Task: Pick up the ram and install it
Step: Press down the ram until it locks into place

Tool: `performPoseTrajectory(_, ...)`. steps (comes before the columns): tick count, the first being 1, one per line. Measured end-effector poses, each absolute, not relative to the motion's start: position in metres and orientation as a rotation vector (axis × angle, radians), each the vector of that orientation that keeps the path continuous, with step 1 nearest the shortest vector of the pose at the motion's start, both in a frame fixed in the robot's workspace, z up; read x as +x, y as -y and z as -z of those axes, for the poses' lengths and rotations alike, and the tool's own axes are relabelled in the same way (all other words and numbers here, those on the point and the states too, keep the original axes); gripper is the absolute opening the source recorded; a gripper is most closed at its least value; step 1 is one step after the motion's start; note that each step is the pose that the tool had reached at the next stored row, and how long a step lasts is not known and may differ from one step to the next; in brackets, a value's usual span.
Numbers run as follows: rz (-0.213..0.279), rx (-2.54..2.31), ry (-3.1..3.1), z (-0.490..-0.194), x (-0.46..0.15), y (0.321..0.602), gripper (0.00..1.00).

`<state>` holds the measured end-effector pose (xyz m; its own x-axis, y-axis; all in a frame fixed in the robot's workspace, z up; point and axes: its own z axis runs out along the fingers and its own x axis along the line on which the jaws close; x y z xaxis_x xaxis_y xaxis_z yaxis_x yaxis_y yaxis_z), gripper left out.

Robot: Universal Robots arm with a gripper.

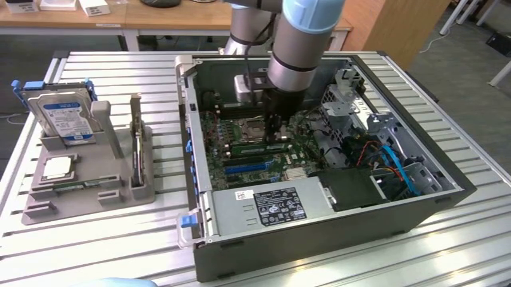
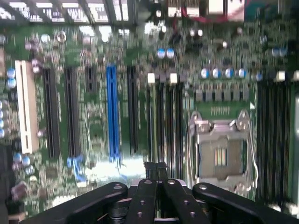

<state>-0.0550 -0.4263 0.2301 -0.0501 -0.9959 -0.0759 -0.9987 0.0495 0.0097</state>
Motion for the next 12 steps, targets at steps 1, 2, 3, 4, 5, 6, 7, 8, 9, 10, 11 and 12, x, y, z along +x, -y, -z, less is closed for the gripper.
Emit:
performPoseTrajectory(1,-0.092,-2.131,-2.24,-0.23,-0.058,0.426,0.1)
performPoseTrajectory(2,-0.092,-2.131,-2.24,-0.23,-0.061,0.426,0.1)
performPoseTrajectory(3,-0.091,-2.131,-2.24,-0.23,-0.063,0.426,0.1)
performPoseTrajectory(4,-0.091,-2.131,-2.24,-0.23,-0.066,0.426,0.1)
performPoseTrajectory(5,-0.091,-2.131,-2.24,-0.23,-0.068,0.426,0.1)
performPoseTrajectory(6,-0.091,-2.131,-2.24,-0.23,-0.071,0.426,0.1)
performPoseTrajectory(7,-0.091,-2.131,-2.24,-0.23,-0.073,0.426,0.1)
performPoseTrajectory(8,-0.091,-2.13,-2.24,-0.23,-0.074,0.426,0.1)
performPoseTrajectory(9,-0.091,-2.13,-2.24,-0.23,-0.074,0.426,0.1)
performPoseTrajectory(10,-0.091,-2.131,-2.24,-0.23,-0.074,0.426,0.1)
performPoseTrajectory(11,-0.091,-2.131,-2.24,-0.23,-0.074,0.426,0.1)
performPoseTrajectory(12,-0.091,-2.131,-2.24,-0.23,-0.074,0.426,0.1)
